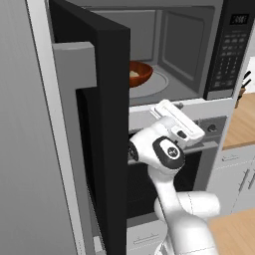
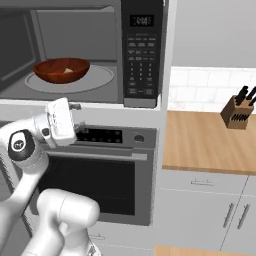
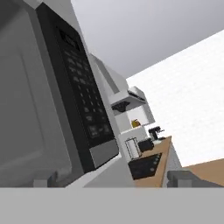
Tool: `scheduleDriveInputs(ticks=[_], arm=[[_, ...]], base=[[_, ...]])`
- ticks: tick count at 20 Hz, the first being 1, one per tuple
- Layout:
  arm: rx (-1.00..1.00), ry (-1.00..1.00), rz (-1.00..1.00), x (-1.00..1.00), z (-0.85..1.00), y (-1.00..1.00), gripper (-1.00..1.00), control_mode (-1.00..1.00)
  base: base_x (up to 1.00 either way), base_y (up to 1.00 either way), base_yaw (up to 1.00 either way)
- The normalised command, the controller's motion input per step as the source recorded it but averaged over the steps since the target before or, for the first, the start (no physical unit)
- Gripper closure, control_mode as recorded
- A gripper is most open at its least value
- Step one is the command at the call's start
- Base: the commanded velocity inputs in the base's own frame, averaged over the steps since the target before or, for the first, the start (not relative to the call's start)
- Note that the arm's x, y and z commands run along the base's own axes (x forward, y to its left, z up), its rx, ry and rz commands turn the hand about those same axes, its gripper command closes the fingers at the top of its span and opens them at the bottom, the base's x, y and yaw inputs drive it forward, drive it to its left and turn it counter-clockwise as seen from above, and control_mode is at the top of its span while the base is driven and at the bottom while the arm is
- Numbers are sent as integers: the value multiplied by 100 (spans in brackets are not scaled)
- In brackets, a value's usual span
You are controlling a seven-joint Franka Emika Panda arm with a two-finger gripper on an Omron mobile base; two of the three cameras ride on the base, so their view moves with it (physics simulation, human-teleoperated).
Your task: Pick the garlic from the sink and place it in the bowl. Then pick the bowl and place it in the microwave. Then close the microwave door and press the start button.
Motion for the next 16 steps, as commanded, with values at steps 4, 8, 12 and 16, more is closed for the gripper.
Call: scheduleDriveInputs(ticks=[4, 8, 12, 16], arm=[[-15, -18, -9, -84, 0, 34, -100, -100], [-9, -2, 0, -83, -18, 44, -100, -100], [-9, -6, 0, -63, -51, 41, -100, -100], [-10, -12, 0, -67, -26, 46, -100, -100]], base=[[0, 0, 0], [0, 0, 0], [0, 0, 0], [0, 0, 0]])
